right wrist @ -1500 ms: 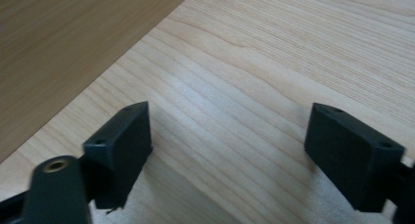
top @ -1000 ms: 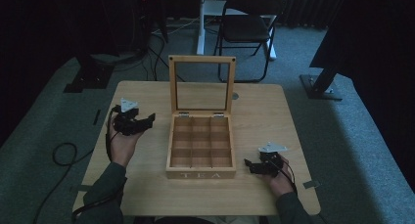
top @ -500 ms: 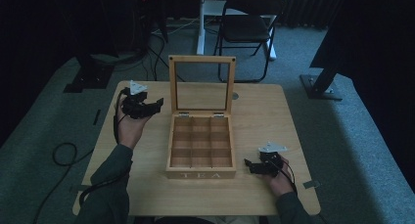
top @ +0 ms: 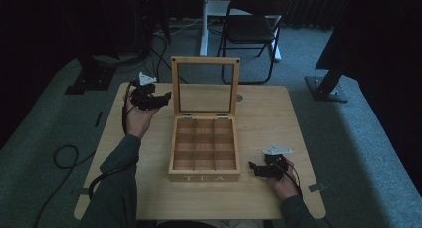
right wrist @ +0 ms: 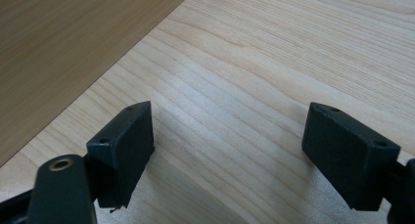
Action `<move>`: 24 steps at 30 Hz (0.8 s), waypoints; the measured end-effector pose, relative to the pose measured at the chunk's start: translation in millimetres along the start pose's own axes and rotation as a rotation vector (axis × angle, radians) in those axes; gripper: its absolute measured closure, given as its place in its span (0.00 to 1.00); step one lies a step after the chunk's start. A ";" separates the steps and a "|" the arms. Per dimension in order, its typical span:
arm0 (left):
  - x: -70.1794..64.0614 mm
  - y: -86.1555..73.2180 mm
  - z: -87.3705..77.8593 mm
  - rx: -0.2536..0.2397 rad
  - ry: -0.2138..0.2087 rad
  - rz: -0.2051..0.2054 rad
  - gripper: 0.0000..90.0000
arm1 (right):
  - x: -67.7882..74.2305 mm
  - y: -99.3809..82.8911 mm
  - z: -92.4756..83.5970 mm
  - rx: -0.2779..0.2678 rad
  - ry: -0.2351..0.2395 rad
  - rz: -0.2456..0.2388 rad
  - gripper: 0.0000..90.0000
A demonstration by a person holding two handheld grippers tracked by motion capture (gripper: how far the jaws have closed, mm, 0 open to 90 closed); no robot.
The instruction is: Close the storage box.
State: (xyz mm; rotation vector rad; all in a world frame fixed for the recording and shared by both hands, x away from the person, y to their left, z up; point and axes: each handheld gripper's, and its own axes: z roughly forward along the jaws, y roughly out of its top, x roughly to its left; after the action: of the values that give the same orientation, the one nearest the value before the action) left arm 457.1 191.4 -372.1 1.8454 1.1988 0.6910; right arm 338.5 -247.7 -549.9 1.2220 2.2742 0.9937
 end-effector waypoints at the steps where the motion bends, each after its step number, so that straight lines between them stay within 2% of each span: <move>1: 1.5 0.6 1.4 -0.001 -0.003 -0.008 0.36 | 0.0 0.0 0.0 0.000 0.000 0.000 0.21; 4: 6.2 2.7 8.4 -0.006 -0.014 -0.034 0.36 | 0.0 0.0 0.0 0.000 0.000 0.000 0.21; 8: 5.5 5.1 19.2 0.004 -0.023 -0.025 0.36 | 0.0 0.0 0.0 0.000 0.000 0.000 0.21; 16: -4.8 12.1 39.0 0.013 -0.053 0.010 0.36 | 0.0 0.0 0.0 0.000 0.000 0.000 0.21; 24: -5.0 18.7 51.8 -0.002 -0.073 -0.011 0.36 | 0.0 0.0 0.0 0.000 0.000 -0.001 0.21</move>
State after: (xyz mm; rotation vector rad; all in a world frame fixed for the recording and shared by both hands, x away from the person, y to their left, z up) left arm 504.7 165.4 -383.2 1.8455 1.1590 0.6131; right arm 338.5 -247.7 -549.9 1.2214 2.2748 0.9935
